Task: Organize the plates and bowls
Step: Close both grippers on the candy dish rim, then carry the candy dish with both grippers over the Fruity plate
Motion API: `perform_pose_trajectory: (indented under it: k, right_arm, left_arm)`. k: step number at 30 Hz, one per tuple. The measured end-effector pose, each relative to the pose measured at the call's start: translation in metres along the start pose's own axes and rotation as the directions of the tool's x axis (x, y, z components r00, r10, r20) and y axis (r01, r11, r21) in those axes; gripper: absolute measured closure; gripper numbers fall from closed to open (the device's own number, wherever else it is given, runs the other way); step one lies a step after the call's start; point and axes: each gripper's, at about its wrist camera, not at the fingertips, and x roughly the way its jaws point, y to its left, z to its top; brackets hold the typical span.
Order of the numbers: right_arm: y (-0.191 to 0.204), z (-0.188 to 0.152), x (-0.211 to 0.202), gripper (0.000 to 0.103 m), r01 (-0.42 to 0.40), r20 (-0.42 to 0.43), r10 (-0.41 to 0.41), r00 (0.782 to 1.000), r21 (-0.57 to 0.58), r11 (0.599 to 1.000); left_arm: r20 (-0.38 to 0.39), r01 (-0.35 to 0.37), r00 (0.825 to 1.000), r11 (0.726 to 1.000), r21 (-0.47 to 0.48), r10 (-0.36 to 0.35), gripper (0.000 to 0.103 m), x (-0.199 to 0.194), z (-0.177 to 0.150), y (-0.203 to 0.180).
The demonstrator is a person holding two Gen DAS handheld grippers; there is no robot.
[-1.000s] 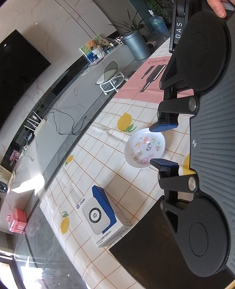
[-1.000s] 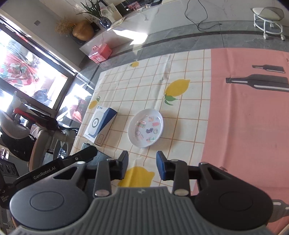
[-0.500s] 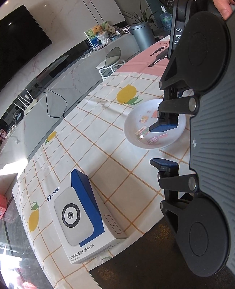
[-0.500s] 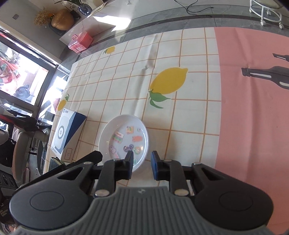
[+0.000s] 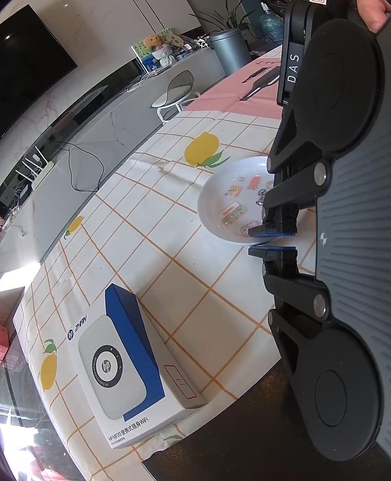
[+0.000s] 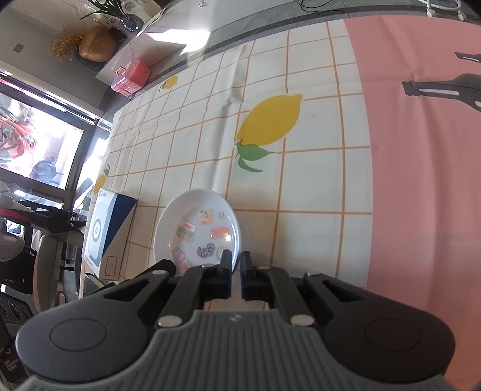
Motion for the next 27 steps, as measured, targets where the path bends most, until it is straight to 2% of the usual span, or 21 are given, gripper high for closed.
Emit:
perform_pose_trajectory:
  k: [3, 11, 21, 27]
  right_arm:
    - [0.003, -0.002, -0.004, 0.101, 0.005, 0.005, -0.005, 1.0, -0.008, 1.0]
    - [0.006, -0.017, -0.036, 0.101, -0.037, 0.023, 0.036, 0.999, 0.016, 0.999]
    - [0.009, -0.059, -0.117, 0.101, -0.155, 0.087, 0.151, 0.985, 0.036, 0.987]
    - [-0.005, -0.1, -0.174, 0.101, -0.213, 0.154, 0.203, 0.967, 0.048, 0.976]
  left_arm:
    - [0.021, -0.007, 1.0, 0.999, 0.034, 0.007, 0.098, -0.007, -0.003, -0.005]
    - [0.046, -0.005, 0.999, 0.999, 0.05, 0.003, 0.098, -0.045, -0.013, -0.024]
    - [0.115, -0.003, 0.993, 0.996, 0.092, -0.008, 0.098, -0.127, -0.046, -0.065]
    - [0.141, 0.067, 0.987, 0.993, 0.093, -0.08, 0.098, -0.162, -0.082, -0.087]
